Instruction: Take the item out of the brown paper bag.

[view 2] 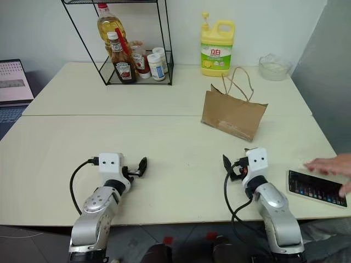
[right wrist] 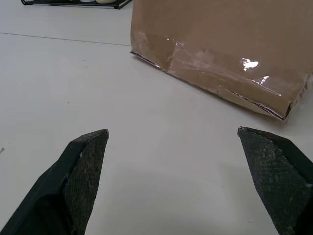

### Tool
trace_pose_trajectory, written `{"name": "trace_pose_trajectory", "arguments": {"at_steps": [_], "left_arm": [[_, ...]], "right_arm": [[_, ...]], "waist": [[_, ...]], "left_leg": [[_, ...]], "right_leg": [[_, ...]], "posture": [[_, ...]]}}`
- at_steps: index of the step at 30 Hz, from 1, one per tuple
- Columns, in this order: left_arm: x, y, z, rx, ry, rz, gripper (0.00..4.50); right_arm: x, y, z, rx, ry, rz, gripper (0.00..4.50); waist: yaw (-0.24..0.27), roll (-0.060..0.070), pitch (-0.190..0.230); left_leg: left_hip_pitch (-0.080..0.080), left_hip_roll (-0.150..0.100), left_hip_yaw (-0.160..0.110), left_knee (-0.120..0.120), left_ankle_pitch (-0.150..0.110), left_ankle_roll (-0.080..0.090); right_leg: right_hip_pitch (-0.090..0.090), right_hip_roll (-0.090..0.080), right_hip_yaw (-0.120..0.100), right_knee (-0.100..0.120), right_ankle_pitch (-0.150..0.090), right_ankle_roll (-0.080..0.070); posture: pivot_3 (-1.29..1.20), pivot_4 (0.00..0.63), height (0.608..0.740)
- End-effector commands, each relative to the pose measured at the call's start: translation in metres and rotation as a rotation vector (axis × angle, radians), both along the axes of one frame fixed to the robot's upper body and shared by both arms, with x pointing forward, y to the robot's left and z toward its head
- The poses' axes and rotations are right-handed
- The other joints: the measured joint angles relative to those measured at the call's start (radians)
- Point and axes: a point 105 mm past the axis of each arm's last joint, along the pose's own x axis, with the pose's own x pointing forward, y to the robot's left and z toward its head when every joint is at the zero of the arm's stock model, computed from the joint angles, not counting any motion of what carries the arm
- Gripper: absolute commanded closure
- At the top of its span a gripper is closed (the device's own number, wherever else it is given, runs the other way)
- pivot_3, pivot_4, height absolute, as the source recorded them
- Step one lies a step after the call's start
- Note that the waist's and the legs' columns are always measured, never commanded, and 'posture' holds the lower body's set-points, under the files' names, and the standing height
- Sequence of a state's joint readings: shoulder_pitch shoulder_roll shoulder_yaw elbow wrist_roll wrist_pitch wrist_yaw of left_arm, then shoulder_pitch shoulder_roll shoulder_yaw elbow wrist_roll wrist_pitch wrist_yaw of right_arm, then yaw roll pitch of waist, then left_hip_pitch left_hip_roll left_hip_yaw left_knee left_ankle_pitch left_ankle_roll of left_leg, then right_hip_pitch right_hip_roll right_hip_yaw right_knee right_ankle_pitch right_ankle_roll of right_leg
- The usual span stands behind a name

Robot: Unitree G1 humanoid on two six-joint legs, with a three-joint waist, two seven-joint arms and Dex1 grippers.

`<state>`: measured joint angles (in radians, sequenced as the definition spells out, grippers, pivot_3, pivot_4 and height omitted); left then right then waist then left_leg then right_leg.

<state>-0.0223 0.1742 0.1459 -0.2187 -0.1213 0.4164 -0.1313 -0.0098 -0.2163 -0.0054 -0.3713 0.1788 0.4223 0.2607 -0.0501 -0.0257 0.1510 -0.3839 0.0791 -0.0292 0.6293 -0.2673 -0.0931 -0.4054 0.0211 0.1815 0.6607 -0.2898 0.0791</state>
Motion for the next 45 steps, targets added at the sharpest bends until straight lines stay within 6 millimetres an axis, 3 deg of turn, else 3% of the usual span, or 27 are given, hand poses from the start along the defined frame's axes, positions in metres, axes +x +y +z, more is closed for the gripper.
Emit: {"name": "trace_pose_trajectory", "arguments": {"at_steps": [1,17,22,25,31,35,39,45], "left_arm": [[-0.001,0.000,0.008,0.011,-0.027,0.010,0.00],[-0.002,0.001,0.014,-0.023,-0.048,-0.007,0.00],[0.000,0.000,0.017,-0.023,-0.056,-0.027,0.00],[0.002,0.001,0.022,-0.011,-0.062,-0.055,0.00],[0.015,-0.026,0.073,0.046,-0.139,-0.395,0.00],[0.018,-0.052,0.112,0.081,-0.161,-0.661,0.00],[0.016,-0.066,0.145,0.115,-0.169,-0.880,0.00],[0.012,-0.074,0.186,0.099,-0.207,-1.034,0.00]], "right_arm": [[0.001,0.000,0.007,0.013,-0.036,-0.001,0.05],[0.001,-0.005,0.008,0.014,-0.039,-0.012,0.05],[-0.001,-0.009,0.013,0.003,-0.049,-0.015,0.05],[-0.003,-0.018,0.027,-0.034,-0.086,-0.017,0.05],[0.012,-0.037,0.082,-0.062,-0.190,0.008,0.05],[0.036,-0.044,0.115,-0.049,-0.228,0.066,0.05],[0.069,-0.036,0.144,-0.070,-0.255,0.187,0.05],[0.116,-0.032,0.160,-0.072,-0.214,0.229,0.05]], "waist": [[0.000,0.000,0.000],[-0.001,0.000,0.000],[-0.001,0.000,0.000],[-0.001,0.000,0.000],[-0.005,0.000,0.002],[-0.007,0.000,0.002],[-0.009,0.001,0.005],[-0.025,0.002,0.010]], "left_leg": [[0.000,0.000,0.000,0.000,0.000,0.000],[0.000,0.000,0.000,0.000,0.000,0.000],[0.000,0.000,0.000,0.000,0.000,0.000],[0.000,0.000,0.000,0.000,0.000,0.000],[0.000,0.000,0.000,0.000,0.000,0.000],[0.000,0.000,-0.001,0.000,0.000,0.000],[0.000,0.000,-0.001,0.000,0.000,0.000],[-0.001,0.000,-0.001,0.000,0.000,0.001]], "right_leg": [[0.000,0.000,0.000,0.000,0.000,0.000],[0.000,0.000,0.000,0.000,0.000,0.000],[0.000,0.000,0.000,0.000,0.000,0.000],[0.000,0.000,0.000,0.000,0.000,0.000],[0.000,0.000,-0.001,0.001,0.000,0.000],[0.000,0.000,-0.001,0.001,0.000,0.000],[0.000,0.000,-0.001,0.000,0.000,-0.001],[-0.001,0.000,-0.002,0.001,-0.001,-0.002]], "posture": [[0.00,0.150,0.740],[0.00,0.150,0.740],[0.00,0.150,0.740],[0.00,0.150,0.740],[0.00,0.150,0.740],[0.00,0.150,0.740],[0.00,0.150,0.740],[0.00,0.150,0.740]]}}
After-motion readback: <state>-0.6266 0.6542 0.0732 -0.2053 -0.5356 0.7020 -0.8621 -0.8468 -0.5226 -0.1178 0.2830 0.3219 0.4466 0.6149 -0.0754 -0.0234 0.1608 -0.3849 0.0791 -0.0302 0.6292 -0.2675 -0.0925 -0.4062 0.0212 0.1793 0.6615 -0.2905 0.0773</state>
